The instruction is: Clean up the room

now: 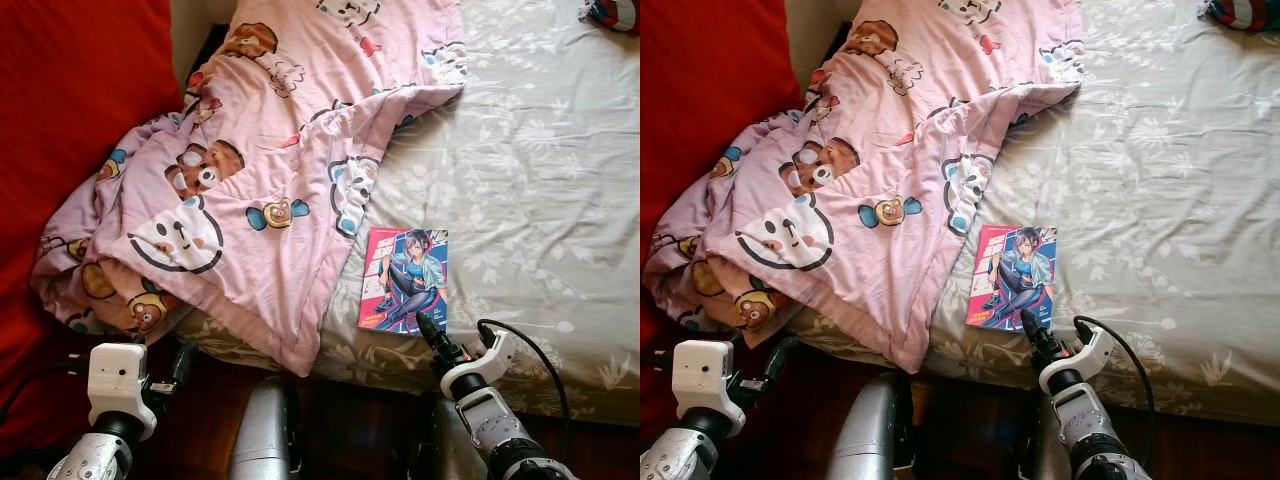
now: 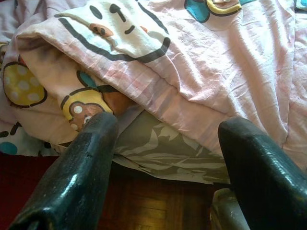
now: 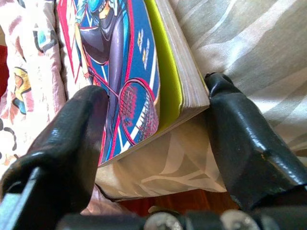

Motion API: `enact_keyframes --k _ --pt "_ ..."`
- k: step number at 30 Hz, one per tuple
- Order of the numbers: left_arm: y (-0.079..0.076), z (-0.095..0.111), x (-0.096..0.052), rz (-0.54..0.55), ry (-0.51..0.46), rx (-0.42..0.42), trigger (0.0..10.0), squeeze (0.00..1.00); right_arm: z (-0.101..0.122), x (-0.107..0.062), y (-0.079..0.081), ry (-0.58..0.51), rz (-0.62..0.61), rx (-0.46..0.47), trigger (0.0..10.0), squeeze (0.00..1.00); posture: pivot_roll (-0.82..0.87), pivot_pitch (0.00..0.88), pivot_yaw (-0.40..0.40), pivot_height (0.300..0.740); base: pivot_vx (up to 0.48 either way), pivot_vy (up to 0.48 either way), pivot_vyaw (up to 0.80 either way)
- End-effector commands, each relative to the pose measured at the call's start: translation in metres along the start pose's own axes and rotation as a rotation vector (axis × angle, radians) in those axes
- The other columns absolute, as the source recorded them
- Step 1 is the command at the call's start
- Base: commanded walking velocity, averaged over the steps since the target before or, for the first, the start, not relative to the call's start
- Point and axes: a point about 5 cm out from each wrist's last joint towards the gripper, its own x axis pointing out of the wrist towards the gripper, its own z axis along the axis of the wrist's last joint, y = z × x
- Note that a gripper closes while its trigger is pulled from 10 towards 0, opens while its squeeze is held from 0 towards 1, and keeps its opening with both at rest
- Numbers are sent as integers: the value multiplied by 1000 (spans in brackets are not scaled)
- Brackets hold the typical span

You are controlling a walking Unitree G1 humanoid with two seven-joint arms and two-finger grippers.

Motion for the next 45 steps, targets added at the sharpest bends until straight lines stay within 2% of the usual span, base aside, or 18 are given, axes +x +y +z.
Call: enact_keyframes --k 1,14,21,36,41,44,45 --pt "4 -8 -5 9 48 12 10000 0 -9 -2 -1 12 -1 26 0 0 306 317 113 611 0 0 0" --pt "1 -12 -4 10 56 6 10000 0 -6 -8 -9 -18 -26 32 0 0 281 304 105 611 0 0 0" --pt "-1 -13 4 8 49 0 10000 0 0 -11 -13 -81 -57 46 0 0 258 288 101 611 0 0 0" --pt "1 -22 14 21 49 -3 10000 0 -1 -23 -25 -121 -76 37 0 0 218 232 81 611 0 0 0" --pt "6 -25 19 46 44 -2 10000 0 7 -15 -14 -153 -47 -80 0 0 195 183 63 611 0 0 0" --pt "6 -30 25 69 43 -25 10000 0 20 -10 -6 -201 -54 -203 0 0 160 136 43 611 0 0 0" --pt "4 -35 28 81 49 -50 10000 0 28 -8 -1 -222 -49 -282 0 0 149 117 34 611 0 0 0"
